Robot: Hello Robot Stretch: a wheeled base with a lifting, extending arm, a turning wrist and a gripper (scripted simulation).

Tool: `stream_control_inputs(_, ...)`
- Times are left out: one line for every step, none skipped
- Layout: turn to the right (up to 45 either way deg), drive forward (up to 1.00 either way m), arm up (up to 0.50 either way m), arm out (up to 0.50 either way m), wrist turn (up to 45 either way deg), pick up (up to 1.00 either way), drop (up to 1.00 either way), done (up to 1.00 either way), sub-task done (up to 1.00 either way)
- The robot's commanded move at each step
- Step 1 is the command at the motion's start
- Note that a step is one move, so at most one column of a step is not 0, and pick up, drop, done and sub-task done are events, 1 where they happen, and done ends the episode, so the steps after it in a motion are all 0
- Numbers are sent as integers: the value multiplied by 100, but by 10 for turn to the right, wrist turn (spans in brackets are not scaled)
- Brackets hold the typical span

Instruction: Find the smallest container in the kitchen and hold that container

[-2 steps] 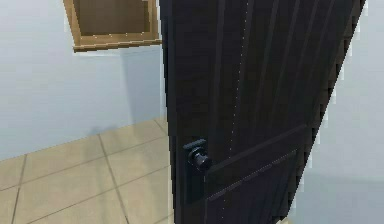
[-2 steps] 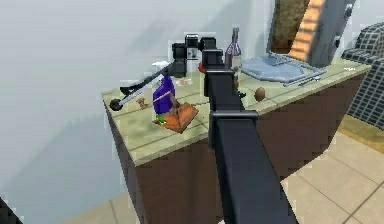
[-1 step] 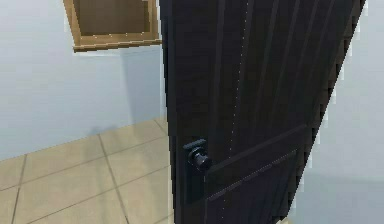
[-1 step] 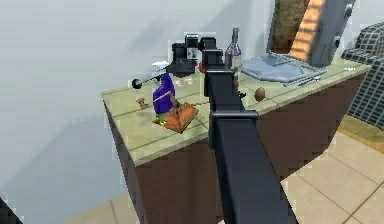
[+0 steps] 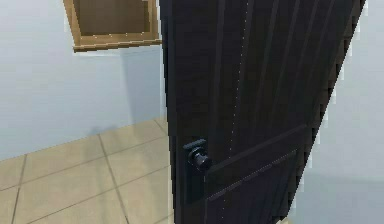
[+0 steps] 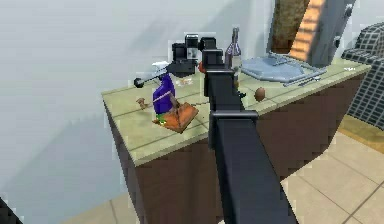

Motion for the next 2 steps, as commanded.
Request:
stream_control_inputs(0, 0, 0, 0, 0, 100, 0, 0, 0)
stream_control_inputs(0, 0, 0, 0, 0, 0, 0, 100, 0)
